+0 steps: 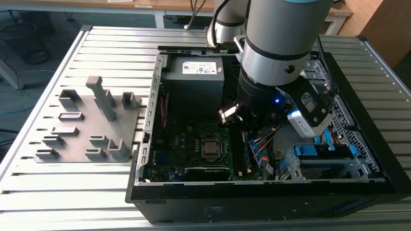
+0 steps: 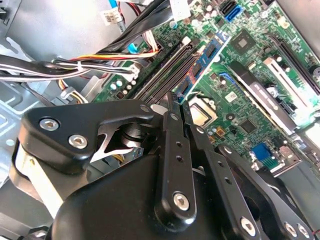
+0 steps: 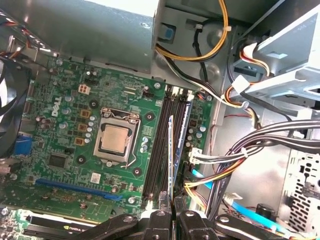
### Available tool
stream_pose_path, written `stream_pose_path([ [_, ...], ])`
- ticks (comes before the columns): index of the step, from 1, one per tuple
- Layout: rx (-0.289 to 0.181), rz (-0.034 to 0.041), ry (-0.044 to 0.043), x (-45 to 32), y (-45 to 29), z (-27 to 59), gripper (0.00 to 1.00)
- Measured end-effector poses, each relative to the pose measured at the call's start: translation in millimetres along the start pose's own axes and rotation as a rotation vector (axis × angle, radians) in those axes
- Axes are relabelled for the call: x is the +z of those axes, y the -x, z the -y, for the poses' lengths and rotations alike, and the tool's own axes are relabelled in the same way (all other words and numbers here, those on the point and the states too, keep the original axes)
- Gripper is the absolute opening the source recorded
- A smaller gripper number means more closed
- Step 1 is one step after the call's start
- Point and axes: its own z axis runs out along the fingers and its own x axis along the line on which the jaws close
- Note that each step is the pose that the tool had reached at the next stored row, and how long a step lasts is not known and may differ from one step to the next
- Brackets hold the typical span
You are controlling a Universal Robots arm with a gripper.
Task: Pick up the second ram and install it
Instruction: 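Insert the second ram into the second slot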
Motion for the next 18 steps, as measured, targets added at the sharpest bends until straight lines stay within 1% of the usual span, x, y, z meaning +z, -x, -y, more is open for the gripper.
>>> stream_pose_path([
  [4, 0.014, -0.0003, -0.0035, 0.1, 0.0, 0.0, 0.14],
  [18, 0.055, -0.0004, -0.0100, 0.2, 0.0, 0.0, 0.14],
])
